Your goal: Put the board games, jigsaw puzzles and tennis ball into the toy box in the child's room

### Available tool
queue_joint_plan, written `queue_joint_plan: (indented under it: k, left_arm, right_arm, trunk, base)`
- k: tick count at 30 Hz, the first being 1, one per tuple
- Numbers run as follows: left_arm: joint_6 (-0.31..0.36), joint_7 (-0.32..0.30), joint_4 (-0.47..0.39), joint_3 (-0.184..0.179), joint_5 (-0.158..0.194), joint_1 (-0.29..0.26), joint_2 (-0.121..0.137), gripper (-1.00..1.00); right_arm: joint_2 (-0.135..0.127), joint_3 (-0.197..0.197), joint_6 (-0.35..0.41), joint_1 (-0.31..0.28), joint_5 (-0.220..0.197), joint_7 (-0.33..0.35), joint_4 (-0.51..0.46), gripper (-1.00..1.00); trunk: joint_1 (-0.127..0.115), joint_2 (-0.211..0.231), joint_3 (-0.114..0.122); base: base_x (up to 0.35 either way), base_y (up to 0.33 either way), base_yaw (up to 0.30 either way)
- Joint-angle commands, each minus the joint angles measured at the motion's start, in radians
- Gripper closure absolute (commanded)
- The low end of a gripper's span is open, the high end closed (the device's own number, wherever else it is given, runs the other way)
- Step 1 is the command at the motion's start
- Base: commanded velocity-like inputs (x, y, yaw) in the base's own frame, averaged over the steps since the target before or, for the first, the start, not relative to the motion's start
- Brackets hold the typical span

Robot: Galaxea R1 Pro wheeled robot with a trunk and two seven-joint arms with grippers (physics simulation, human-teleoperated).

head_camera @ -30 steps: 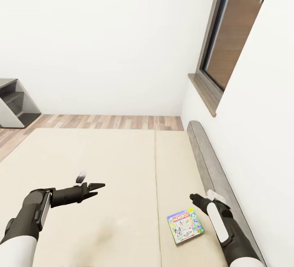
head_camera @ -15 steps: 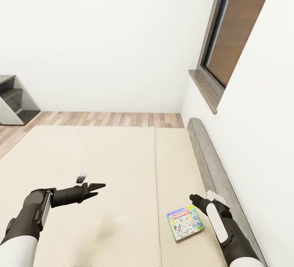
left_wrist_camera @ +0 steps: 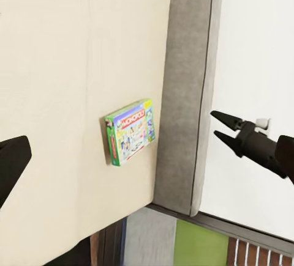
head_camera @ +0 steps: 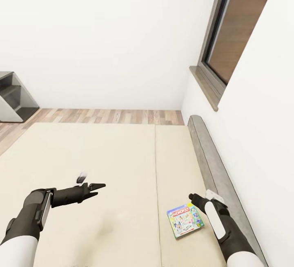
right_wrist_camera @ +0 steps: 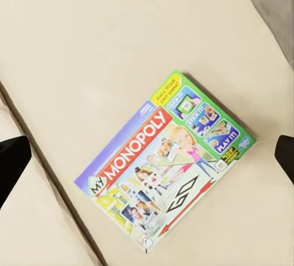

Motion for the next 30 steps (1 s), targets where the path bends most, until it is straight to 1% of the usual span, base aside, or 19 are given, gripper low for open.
queue_joint_plan:
  k: [1,7,26,30]
  left_arm:
    - [0.008,-0.010,-0.001,0.003,-0.010,-0.001,-0.001,-1.00]
    - [0.008,-0.010,-0.001,0.003,-0.010,-0.001,-0.001,-1.00]
    - [0.008,-0.010,-0.001,0.002,-0.010,-0.001,-0.001,-1.00]
    - [0.008,-0.010,-0.001,0.002,-0.011,-0.001,-0.001,-1.00]
  right_arm:
    - [0.001,-0.001,0.000,-0.002,-0.011,-0.008,0.001,-1.00]
    - [0.000,0.000,-0.012,-0.007,-0.011,-0.008,0.013,-1.00]
    - [0.000,-0.001,-0.016,-0.009,-0.010,-0.008,0.038,-1.00]
    - [-0.001,-0.001,-0.021,-0.022,-0.010,-0.008,0.056,-1.00]
  trunk:
    - [0.001,-0.002,-0.003]
    - [0.001,-0.002,-0.013]
    - [0.001,-0.002,-0.044]
    - [0.001,-0.002,-0.050]
  base:
    - [0.000,0.000,0.000]
    - [0.000,0.000,0.000]
    - [0.000,0.000,0.000]
    - [0.000,0.000,0.000]
